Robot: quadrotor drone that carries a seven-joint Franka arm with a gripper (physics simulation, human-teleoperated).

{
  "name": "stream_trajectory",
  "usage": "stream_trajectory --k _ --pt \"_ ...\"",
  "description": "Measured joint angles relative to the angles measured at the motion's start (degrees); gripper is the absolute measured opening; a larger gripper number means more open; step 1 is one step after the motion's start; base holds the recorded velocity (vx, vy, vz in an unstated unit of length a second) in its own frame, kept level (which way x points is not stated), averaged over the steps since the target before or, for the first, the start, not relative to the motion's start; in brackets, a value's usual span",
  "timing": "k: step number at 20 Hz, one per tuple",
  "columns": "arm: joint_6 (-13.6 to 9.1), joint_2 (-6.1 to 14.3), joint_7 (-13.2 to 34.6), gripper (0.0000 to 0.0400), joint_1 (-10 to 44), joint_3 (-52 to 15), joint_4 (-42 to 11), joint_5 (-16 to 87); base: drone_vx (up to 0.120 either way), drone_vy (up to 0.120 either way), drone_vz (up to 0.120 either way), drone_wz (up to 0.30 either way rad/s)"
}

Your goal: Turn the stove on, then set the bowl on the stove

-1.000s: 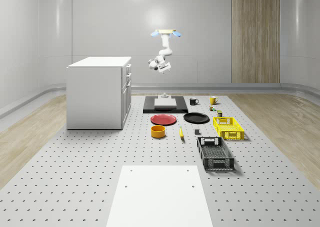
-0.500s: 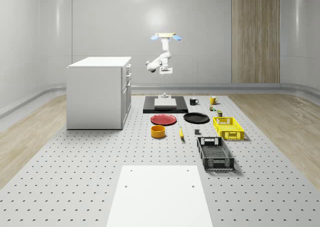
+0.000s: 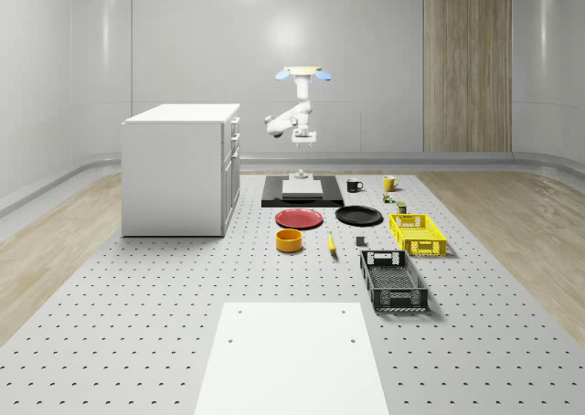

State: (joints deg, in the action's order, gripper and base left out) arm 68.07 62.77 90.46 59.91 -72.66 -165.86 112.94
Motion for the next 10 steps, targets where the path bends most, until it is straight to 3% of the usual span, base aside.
stream_trajectory --k 3,10 --pt "0.71 0.95 0.44 0.0400 0.52 -0.40 0.06 -0.43 0.120 0.000 -0.120 0.000" --pt "2.48 3.05 1.26 0.0400 1.43 -1.17 0.20 -1.50 0.000 0.000 -0.120 0.000"
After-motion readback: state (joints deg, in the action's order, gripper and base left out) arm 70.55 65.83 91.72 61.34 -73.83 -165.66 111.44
